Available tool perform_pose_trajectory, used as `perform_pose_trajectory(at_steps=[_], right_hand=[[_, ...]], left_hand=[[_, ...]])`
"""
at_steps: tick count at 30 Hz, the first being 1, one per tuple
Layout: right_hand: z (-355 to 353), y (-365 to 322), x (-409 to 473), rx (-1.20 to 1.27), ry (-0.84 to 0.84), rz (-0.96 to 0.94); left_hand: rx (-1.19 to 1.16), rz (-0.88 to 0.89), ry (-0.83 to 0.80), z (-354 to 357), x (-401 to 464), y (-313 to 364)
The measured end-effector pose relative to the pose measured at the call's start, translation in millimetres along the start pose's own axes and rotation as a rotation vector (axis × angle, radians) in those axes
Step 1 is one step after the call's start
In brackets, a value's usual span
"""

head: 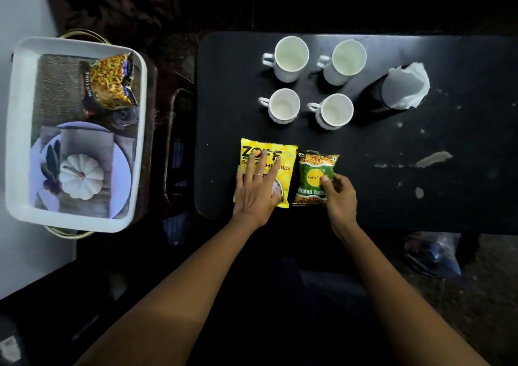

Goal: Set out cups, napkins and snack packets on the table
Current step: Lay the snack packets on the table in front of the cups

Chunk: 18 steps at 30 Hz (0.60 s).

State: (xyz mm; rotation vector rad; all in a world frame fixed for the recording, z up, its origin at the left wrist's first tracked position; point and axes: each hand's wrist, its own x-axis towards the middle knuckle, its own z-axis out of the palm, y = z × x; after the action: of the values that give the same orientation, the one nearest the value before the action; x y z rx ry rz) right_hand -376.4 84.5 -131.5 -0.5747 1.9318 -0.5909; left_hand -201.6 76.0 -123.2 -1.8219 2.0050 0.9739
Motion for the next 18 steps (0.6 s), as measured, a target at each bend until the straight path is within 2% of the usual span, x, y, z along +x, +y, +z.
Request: perform_pose_trajectory(at_steps=[5, 10, 14, 18], right_hand=[[4.0, 4.3, 8.6, -0.059, 0.018, -0.008], [9.7, 1.6, 10.3, -0.069, 0.008, -0.001], [9.3, 3.6, 9.4, -0.085, 0.009, 0.027], [5.2, 3.4, 5.0, -0.132, 0.051, 0.055]], left_hand=[[0.074, -0.082, -0.065, 10.1, 5.0, 0.1], [0.045, -0.141, -0.015, 17.1, 5.4, 6.2], [-0.032, -0.124, 0.004, 19.8, 4.2, 4.1], [-0.147, -0.098, 0.109, 16.9, -2.1, -5.3]])
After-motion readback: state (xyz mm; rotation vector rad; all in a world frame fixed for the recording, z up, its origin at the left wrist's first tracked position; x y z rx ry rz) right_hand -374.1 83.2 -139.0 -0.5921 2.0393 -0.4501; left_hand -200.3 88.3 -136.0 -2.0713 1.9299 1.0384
